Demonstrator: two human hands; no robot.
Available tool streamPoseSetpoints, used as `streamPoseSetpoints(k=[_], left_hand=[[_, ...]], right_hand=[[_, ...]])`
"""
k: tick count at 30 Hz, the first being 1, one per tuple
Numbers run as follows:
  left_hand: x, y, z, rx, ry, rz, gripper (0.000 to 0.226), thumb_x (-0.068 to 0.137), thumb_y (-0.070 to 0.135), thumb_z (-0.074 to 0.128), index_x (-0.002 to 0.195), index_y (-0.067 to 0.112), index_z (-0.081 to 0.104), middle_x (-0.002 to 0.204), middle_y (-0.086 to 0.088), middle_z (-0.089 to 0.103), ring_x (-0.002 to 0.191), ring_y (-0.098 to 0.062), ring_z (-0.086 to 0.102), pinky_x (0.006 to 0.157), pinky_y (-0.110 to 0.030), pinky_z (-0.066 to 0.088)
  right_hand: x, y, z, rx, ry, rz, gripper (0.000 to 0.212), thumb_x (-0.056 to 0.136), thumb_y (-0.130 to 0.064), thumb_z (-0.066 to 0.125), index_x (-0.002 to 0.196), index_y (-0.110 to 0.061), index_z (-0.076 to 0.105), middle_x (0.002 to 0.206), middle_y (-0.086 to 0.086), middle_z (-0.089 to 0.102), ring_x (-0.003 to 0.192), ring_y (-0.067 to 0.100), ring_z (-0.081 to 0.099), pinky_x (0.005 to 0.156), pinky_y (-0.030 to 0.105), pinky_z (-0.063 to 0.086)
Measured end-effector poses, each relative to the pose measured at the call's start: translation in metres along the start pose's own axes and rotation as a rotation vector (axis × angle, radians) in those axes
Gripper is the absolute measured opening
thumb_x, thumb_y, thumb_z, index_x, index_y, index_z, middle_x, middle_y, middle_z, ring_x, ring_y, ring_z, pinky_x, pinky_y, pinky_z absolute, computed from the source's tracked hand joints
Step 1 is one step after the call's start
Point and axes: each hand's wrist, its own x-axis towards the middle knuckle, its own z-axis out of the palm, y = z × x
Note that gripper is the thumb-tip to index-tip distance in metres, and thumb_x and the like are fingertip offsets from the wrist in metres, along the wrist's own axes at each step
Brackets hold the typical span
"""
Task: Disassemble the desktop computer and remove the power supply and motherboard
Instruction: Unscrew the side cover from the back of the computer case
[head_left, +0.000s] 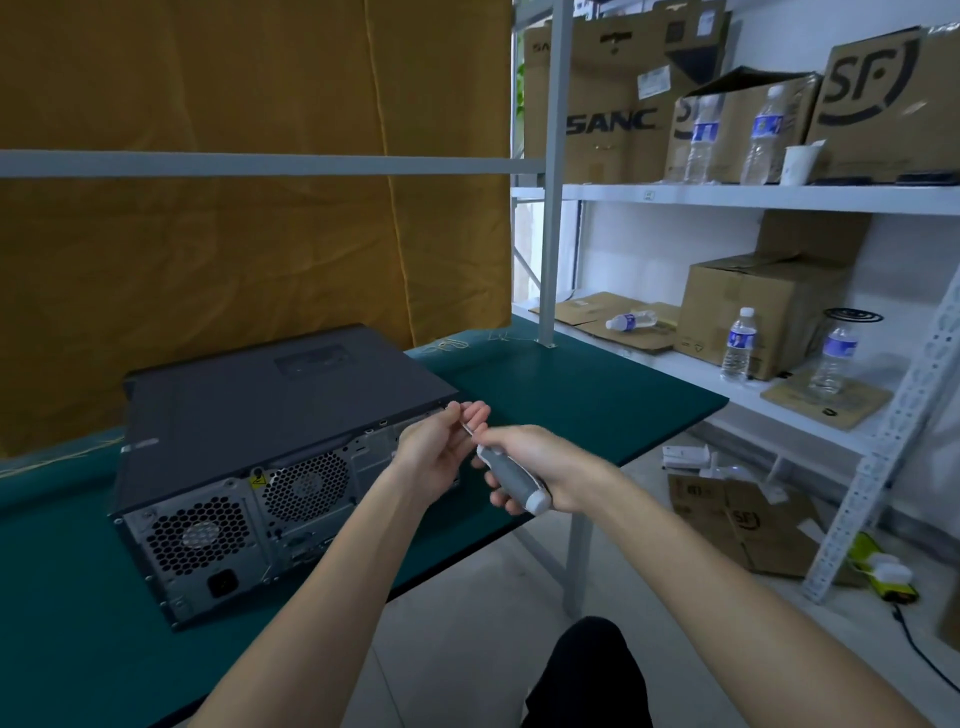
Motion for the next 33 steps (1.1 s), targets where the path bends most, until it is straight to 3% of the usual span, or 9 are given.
streamPoseSetpoints(k=[3,9,15,17,22,25,28,30,33], left_hand=[[-0.002,0.0,-0.004,-0.049,-0.059,-0.057,0.027,0.109,0.02,0.045,0.114,0.002,0.064,0.089,-0.007,0.078,0.069,-0.01,0.075,0.052,-0.023,0.057],[0.005,0.0,-0.007,0.156,0.16,0.094,0.021,0.097,0.013,0.068,0.105,-0.007,0.069,0.093,-0.015,0.078,0.079,-0.017,0.077,0.057,-0.023,0.059],[0.002,0.001,-0.007,0.013,0.043,0.05,0.03,0.106,0.012,0.051,0.125,-0.008,0.061,0.107,-0.014,0.075,0.088,-0.015,0.075,0.065,-0.025,0.059],[0.0,0.004,-0.005,0.028,0.04,0.007,0.031,0.107,0.017,0.05,0.125,-0.005,0.062,0.11,-0.011,0.074,0.083,-0.014,0.074,0.06,-0.025,0.058],[0.006,0.004,0.009,0.002,0.221,0.052,0.027,0.1,0.014,0.063,0.115,-0.008,0.064,0.116,-0.019,0.07,0.082,-0.018,0.071,0.059,-0.025,0.06],[0.008,0.005,0.017,-0.104,0.193,0.015,0.024,0.106,0.012,0.051,0.114,-0.007,0.062,0.132,-0.017,0.064,0.107,-0.019,0.068,0.08,-0.028,0.055],[0.01,0.007,0.016,-0.164,0.185,-0.004,0.035,0.109,0.013,0.041,0.133,-0.009,0.054,0.14,-0.017,0.06,0.127,-0.021,0.06,0.091,-0.028,0.049],[0.008,0.005,0.015,-0.143,0.189,-0.003,0.034,0.109,0.015,0.043,0.129,-0.01,0.056,0.135,-0.018,0.063,0.121,-0.023,0.064,0.085,-0.028,0.053],[0.008,0.002,0.01,-0.062,0.284,0.061,0.029,0.102,0.017,0.06,0.113,-0.009,0.063,0.113,-0.021,0.071,0.087,-0.021,0.072,0.056,-0.025,0.06]], right_hand=[[-0.001,-0.005,-0.013,0.261,-0.265,0.085,0.034,0.103,-0.04,0.053,0.096,-0.008,0.062,0.07,0.004,0.06,0.05,0.011,0.054,0.039,0.02,0.043],[0.008,0.004,0.003,-0.636,0.218,-0.259,0.021,0.093,-0.028,0.056,0.078,-0.014,0.053,0.06,0.004,0.06,0.04,0.018,0.054,0.045,0.027,0.048],[-0.001,-0.005,-0.008,0.322,-0.289,0.085,0.031,0.103,-0.034,0.05,0.104,-0.005,0.06,0.07,0.006,0.059,0.051,0.015,0.057,0.044,0.024,0.048],[0.002,-0.002,-0.008,0.269,-0.229,0.027,0.029,0.102,-0.03,0.054,0.107,-0.003,0.062,0.068,0.005,0.062,0.046,0.012,0.052,0.039,0.022,0.041],[0.004,0.007,0.007,-0.471,0.206,-0.232,0.013,0.091,-0.022,0.057,0.083,-0.012,0.054,0.064,0.005,0.06,0.042,0.017,0.051,0.041,0.023,0.04],[0.002,0.005,0.004,-0.048,0.029,-0.08,0.018,0.098,-0.027,0.058,0.095,-0.01,0.056,0.071,0.007,0.056,0.046,0.017,0.055,0.046,0.027,0.05],[-0.008,0.0,-0.004,0.353,-0.252,0.085,0.026,0.104,-0.032,0.051,0.109,-0.007,0.056,0.077,0.013,0.066,0.05,0.016,0.057,0.04,0.024,0.047],[-0.006,0.002,-0.004,0.23,-0.185,0.012,0.021,0.102,-0.027,0.053,0.107,-0.007,0.057,0.074,0.013,0.07,0.047,0.014,0.054,0.038,0.023,0.042],[-0.004,0.007,0.004,-0.296,0.12,-0.188,0.013,0.092,-0.02,0.058,0.089,-0.008,0.06,0.068,0.008,0.07,0.04,0.015,0.052,0.04,0.023,0.041]])
